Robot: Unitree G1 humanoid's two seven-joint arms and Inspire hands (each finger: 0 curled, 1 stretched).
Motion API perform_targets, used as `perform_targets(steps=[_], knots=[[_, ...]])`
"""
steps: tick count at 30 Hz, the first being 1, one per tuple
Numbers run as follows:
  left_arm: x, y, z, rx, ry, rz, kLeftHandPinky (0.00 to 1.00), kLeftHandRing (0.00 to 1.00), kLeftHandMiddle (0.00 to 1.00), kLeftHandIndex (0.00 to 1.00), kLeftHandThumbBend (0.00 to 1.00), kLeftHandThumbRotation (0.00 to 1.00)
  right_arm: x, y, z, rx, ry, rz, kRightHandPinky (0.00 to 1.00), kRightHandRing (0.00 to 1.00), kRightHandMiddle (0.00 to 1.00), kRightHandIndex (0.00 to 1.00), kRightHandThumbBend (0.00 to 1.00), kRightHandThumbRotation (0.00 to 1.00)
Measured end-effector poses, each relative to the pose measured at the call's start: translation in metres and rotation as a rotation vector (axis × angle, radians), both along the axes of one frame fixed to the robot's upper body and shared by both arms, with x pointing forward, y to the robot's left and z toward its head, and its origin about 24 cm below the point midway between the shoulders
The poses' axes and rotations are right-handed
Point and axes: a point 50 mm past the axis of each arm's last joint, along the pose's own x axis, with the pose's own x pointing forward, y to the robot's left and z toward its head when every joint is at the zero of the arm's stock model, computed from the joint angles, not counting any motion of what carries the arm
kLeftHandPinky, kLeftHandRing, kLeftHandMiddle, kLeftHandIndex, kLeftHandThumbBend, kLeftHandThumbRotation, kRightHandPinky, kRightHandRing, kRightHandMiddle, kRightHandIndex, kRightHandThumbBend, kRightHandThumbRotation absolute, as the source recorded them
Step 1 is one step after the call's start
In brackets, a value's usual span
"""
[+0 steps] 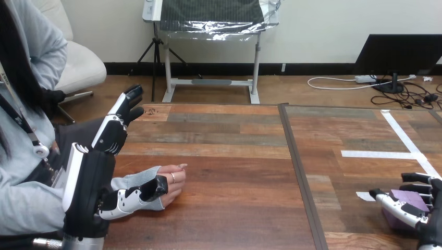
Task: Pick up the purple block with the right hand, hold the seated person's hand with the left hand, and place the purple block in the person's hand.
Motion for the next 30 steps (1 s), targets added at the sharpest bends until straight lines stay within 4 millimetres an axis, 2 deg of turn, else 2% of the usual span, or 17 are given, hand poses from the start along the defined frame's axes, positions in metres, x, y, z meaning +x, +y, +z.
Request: perform_targets(steps=[13, 30], knots=[[0.0, -0.001, 0.0, -0.005, -0.001, 0.002, 0.87, 0.92, 0.93, 0.89, 1.0, 0.68, 0.005, 0.006, 0.001, 0.003, -0.012, -0.003, 0.4, 0.43, 0.46, 0.48, 0.84, 0.0], [0.001, -0.004, -0.001, -0.017, -0.001, 0.001, 0.87, 0.92, 0.93, 0.88, 1.0, 0.67, 0.01, 0.028, -0.002, 0.038, -0.056, 0.03, 0.34, 0.39, 0.45, 0.48, 0.82, 0.0]])
